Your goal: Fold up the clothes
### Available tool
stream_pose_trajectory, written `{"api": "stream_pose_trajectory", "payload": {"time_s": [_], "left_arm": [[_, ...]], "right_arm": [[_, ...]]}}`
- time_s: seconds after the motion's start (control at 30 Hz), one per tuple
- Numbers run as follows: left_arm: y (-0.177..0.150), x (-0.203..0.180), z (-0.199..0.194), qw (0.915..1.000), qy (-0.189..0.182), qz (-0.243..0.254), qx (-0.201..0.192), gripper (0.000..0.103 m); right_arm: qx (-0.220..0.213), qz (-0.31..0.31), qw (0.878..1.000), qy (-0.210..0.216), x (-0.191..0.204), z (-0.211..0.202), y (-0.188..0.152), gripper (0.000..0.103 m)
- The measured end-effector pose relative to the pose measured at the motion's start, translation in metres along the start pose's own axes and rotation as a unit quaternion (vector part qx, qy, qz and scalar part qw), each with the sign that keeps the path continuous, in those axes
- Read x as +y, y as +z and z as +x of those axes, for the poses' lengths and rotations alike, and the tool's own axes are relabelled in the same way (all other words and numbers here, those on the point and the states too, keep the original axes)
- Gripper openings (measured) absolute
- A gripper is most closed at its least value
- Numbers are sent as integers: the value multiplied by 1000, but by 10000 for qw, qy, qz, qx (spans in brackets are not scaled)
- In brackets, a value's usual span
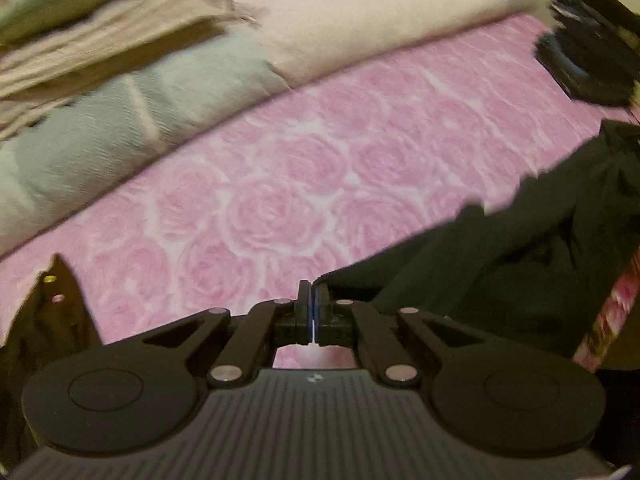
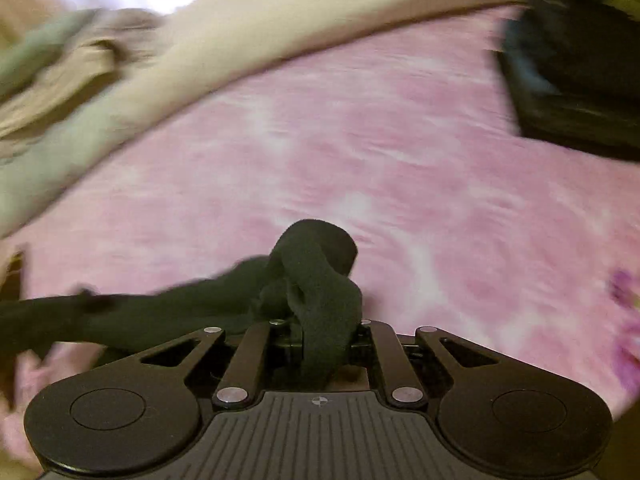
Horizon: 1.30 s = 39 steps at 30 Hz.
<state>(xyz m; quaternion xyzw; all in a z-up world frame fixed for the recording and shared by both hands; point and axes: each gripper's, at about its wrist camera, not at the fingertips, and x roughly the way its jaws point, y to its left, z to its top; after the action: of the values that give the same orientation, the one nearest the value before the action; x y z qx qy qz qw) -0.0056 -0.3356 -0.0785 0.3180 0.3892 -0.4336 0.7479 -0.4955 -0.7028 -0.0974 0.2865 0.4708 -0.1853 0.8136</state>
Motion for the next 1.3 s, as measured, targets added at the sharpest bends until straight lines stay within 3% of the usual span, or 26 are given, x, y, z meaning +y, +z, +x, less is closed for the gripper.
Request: {"api": "stream_pose_trajectory", "payload": {"time_s": [0.1,0.2,0.27,0.37,0.4,0.47,0.5,0.57,0.67,0.73,0.87,0.97,1.03,1.07,1.1,1.13,1.17,1.2,1.23,1.27,1.3], "left_arm": [[15,6,-47,9958,656,-312,-558,0],[25,22,-83,9807,1454,-745,-1076,0],[28,35,-84,9712,1814,-958,-1210,0],[25,43,-57,9681,1955,-1226,-978,5],[22,45,-39,9701,1842,-1423,-694,12],[10,44,-3,9715,1641,-1700,-181,18],[1,39,12,9729,1547,-1718,-1,18],[-17,20,39,9761,1344,-1682,288,20],[-41,-13,67,9828,700,-1642,481,31],[-53,-38,89,9877,261,-1427,582,32],[-62,-86,126,9929,-667,-877,445,45],[-61,-117,146,9918,-1213,-284,287,47],[-62,-132,158,9872,-1554,91,334,38],[-62,-138,162,9840,-1721,251,378,11],[-63,-143,160,9813,-1844,366,404,0],[-65,-147,152,9789,-1954,461,390,0],[-67,-152,145,9762,-2064,556,377,0],[-69,-157,136,9733,-2172,644,361,0],[-71,-162,124,9704,-2286,698,333,0],[-72,-169,111,9668,-2428,735,291,0],[-72,-177,98,9630,-2569,772,249,0]], "right_arm": [[-320,-589,9950,745,18,-24,29,8],[-979,-1160,9805,1248,31,-50,68,8],[-1380,-1302,9704,1495,34,-48,97,9],[-1545,-1468,9663,1445,40,-13,126,10],[-1485,-1485,9684,1345,42,4,131,18],[-1219,-1324,9806,772,41,39,130,96],[-1193,-1227,9831,654,39,51,126,97],[-1035,-1007,9882,505,34,72,114,97],[-615,-510,9952,561,33,91,80,97],[-291,-148,9974,641,34,98,51,97],[400,577,9908,1158,62,124,6,97],[655,1005,9800,1585,90,153,-16,97],[706,1354,9728,1739,99,177,-26,97],[759,1531,9699,1733,99,189,-30,97],[787,1704,9670,1723,96,197,-33,97],[813,1878,9636,1718,93,204,-36,94],[800,2088,9573,1832,88,206,-38,58],[806,2190,9534,1913,83,201,-38,34],[812,2291,9493,1994,78,195,-38,19],[815,2381,9454,2072,73,189,-38,11],[748,2249,9486,2097,69,173,-37,10]]}}
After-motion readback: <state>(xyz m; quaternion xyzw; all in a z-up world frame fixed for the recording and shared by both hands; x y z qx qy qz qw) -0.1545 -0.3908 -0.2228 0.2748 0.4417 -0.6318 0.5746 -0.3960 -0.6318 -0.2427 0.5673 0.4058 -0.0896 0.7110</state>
